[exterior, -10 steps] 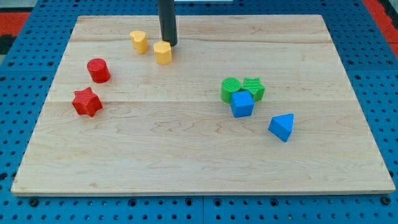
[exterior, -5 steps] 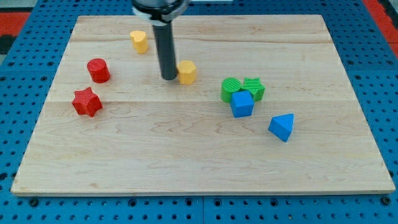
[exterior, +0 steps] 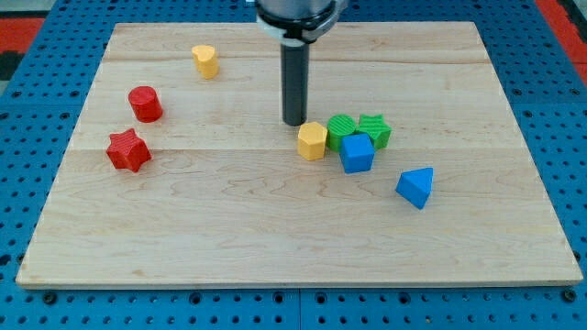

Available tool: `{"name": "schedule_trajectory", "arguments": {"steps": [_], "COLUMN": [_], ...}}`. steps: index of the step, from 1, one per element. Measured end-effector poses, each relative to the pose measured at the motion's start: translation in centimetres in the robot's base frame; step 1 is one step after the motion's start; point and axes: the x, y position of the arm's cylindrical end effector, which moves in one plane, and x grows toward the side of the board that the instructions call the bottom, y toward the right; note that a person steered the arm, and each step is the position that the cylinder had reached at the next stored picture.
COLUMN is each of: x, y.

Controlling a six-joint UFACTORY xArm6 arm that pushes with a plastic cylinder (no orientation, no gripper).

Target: Move the yellow hexagon towards the bottom left side of the green circle

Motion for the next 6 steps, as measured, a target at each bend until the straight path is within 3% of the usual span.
{"name": "schedule_trajectory", "arguments": {"steps": [1,2,3,6], "x": [3.7,4.4,4.7,-12.1], "y": [-1.3,1.7,-2.3,-8.8]}}
